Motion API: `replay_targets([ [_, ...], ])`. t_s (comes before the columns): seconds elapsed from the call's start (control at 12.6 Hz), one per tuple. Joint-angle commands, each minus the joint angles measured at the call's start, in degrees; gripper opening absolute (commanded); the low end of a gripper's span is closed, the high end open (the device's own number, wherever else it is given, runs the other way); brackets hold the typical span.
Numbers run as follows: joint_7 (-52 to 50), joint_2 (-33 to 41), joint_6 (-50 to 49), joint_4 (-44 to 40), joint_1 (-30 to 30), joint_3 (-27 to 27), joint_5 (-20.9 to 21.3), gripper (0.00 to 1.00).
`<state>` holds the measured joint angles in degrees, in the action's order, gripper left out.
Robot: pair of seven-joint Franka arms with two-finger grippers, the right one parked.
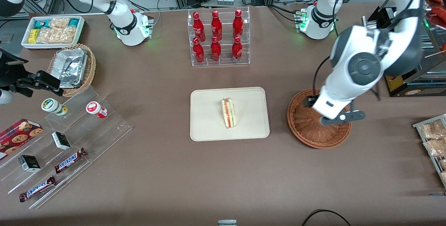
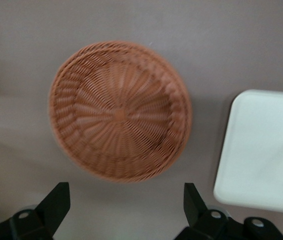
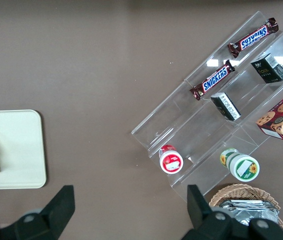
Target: Place sandwich from basket to tray
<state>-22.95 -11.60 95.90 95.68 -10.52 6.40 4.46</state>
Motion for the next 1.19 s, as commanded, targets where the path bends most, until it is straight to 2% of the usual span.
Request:
replay_targets([
  [0.0,8.0,4.9,-4.7,1.4,8.3,5.3,-1.0,1.0],
  [0.16,11.9,7.5,-8.1,1.3,13.1,8.6,-0.9,1.0],
  [0.4,19.0,10.8,-13.4,0.5,15.7,9.1,-0.5,1.0],
  [0.72,20.0,11.7,-17.1,-3.7,16.0,6.6,-0.2,1.0],
  [0.96,20.1,11.7,-16.6,-4.4,16.0,2.3,-1.0,1.0],
  [1.12,20.0,11.6,-16.3,-4.4,16.0,2.2,-1.1,1.0],
])
